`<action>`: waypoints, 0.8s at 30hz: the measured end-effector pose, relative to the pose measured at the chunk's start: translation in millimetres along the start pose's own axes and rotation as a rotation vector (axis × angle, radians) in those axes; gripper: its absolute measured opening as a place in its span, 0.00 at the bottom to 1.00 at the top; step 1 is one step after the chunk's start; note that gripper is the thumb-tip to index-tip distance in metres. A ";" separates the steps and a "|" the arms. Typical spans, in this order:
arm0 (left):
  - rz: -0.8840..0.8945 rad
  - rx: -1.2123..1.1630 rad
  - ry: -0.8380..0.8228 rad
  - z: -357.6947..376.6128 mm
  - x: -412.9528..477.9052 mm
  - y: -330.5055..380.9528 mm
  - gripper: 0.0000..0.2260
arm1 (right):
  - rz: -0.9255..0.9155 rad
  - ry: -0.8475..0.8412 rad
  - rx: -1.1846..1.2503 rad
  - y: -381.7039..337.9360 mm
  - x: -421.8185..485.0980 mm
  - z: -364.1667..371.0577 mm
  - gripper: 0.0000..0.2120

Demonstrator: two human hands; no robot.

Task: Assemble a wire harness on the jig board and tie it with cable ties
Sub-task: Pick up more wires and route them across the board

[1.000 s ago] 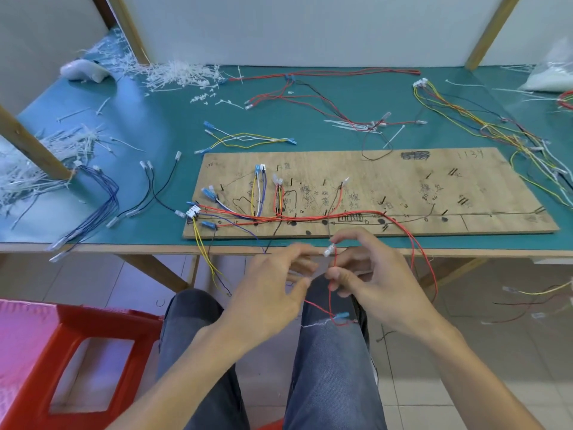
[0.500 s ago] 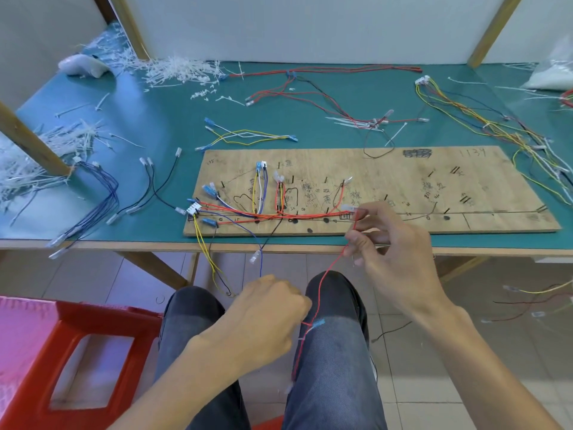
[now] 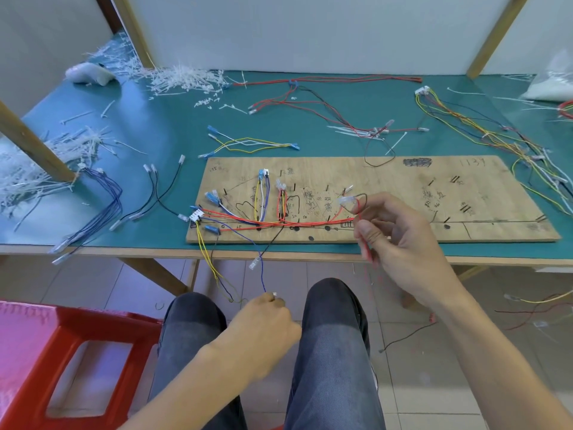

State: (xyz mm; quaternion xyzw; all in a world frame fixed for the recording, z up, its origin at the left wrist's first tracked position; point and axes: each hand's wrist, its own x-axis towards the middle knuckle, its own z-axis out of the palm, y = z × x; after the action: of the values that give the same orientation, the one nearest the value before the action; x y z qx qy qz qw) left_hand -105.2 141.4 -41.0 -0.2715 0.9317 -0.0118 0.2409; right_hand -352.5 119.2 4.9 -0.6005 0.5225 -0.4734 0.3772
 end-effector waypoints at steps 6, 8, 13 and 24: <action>-0.186 -0.362 0.204 -25.9 -8.2 1.1 0.04 | -0.003 -0.128 -0.094 3.5 -4.2 0.9 0.14; -0.367 -0.636 0.549 -40.0 -13.0 -5.1 0.05 | 0.017 -0.187 -0.128 6.5 -10.8 6.4 0.17; -0.349 -1.099 0.779 -59.7 -2.6 -26.2 0.14 | 0.058 -0.224 -0.122 11.8 -20.6 16.9 0.20; -0.443 -1.432 0.845 -53.8 9.2 -19.0 0.07 | 0.217 -0.196 -0.074 15.4 -21.8 19.5 0.14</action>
State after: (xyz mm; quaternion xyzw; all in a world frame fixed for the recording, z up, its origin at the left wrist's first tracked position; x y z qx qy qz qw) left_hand -127.0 114.6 5.4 -0.5065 0.6519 0.4320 -0.3632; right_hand -338.0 137.3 -18.7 -0.5974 0.5623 -0.3492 0.4528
